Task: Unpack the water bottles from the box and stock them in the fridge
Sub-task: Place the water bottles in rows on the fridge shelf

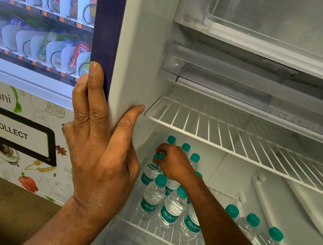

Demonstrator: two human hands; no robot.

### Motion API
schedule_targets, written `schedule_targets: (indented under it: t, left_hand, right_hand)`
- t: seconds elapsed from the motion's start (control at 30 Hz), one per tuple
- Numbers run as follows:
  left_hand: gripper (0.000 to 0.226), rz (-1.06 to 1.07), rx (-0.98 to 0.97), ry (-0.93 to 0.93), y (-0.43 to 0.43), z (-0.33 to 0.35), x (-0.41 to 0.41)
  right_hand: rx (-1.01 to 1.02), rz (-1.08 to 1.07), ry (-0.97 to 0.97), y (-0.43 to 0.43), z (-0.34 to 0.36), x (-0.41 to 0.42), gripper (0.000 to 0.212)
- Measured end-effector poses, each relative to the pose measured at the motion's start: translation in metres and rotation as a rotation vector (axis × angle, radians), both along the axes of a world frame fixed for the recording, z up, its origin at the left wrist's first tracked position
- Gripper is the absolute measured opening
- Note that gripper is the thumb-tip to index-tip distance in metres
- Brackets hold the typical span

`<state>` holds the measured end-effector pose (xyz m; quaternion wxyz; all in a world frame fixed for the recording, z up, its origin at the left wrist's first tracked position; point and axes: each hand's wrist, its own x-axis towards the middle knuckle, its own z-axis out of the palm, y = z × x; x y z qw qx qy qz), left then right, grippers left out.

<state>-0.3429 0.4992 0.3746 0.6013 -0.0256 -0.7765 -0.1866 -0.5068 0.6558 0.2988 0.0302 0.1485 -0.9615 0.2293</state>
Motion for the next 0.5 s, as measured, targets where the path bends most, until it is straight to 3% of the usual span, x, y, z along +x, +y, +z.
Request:
schedule_targets:
  t: [0.5]
  left_hand:
    - [0.034,-0.003,0.006,-0.002,0.0002,0.0002,-0.0006]
  right_hand:
    - [0.025,-0.011,0.002,-0.0068,0.0002,0.0070,0.036]
